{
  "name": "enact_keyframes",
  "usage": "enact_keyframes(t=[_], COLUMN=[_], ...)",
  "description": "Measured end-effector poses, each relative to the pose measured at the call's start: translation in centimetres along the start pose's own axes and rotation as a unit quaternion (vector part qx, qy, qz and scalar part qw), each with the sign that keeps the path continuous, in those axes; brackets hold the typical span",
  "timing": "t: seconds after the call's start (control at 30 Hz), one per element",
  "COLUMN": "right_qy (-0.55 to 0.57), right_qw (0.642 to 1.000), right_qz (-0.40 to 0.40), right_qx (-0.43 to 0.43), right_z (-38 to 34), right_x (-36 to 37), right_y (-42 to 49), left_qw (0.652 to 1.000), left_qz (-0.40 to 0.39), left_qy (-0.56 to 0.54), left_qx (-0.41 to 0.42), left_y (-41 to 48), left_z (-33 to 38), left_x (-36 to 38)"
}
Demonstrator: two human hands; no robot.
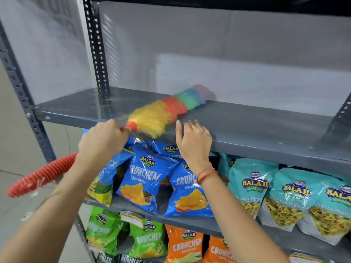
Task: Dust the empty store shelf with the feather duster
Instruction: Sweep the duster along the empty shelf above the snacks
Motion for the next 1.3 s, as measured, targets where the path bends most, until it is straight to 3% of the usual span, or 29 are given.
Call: enact_keyframes(t=[0.1, 0.17, 0.43, 0.57, 0.7, 0.77, 0.87, 0.93, 1.07, 1.2, 1.3], right_qy=[-0.005, 0.005, 0.136, 0.155, 0.095, 0.073, 0.070, 0.084, 0.130, 0.115, 0.104], right_qw=[1.000, 1.000, 0.990, 0.987, 0.995, 0.995, 0.993, 0.992, 0.985, 0.981, 0.978], right_qz=[-0.012, -0.013, 0.012, 0.015, -0.042, -0.062, -0.088, -0.088, -0.103, -0.142, -0.166], right_qx=[0.010, 0.014, 0.034, 0.032, -0.011, -0.029, -0.036, -0.040, -0.048, -0.069, -0.069], right_z=[-0.2, -0.6, -4.9, -5.9, -7.6, -7.8, -7.8, -8.2, -10.4, -12.6, -13.6], right_x=[0.3, 0.2, 0.4, 1.1, 3.0, 3.6, 3.8, 3.8, 4.5, 6.2, 7.4], right_y=[-0.1, 0.2, 1.5, 1.9, 1.2, 0.8, 0.7, 0.8, 1.0, 0.6, 0.5], left_qw=[0.996, 0.997, 0.983, 0.971, 0.979, 0.990, 0.986, 0.994, 0.982, 0.964, 0.973], left_qz=[0.069, 0.065, -0.153, -0.200, -0.164, -0.076, 0.059, 0.029, -0.154, -0.181, -0.105], left_qy=[0.052, 0.042, -0.101, -0.127, -0.078, 0.002, 0.138, 0.090, -0.083, -0.127, -0.011], left_qx=[0.004, 0.015, -0.009, -0.024, -0.089, -0.119, -0.068, -0.063, -0.070, -0.145, -0.205], left_y=[0.4, 0.0, 0.7, 2.0, 3.6, 4.1, 3.8, 3.9, 3.2, 3.8, 4.9], left_z=[-1.7, -2.1, -4.0, -5.6, -8.3, -10.1, -10.3, -11.1, -12.3, -14.8, -18.1], left_x=[-2.1, -2.0, 0.1, -0.4, -0.2, -1.3, -4.2, -4.3, -1.9, -2.4, -4.9])
Point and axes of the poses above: each hand's wrist, its own y-axis towards the middle knuckle, its own x-axis out of the palm, z = x × y, the point moved 9 cm from there along y, towards the middle knuckle, and after that the axes turned 9 degrees about z, right-handed, at the moved point
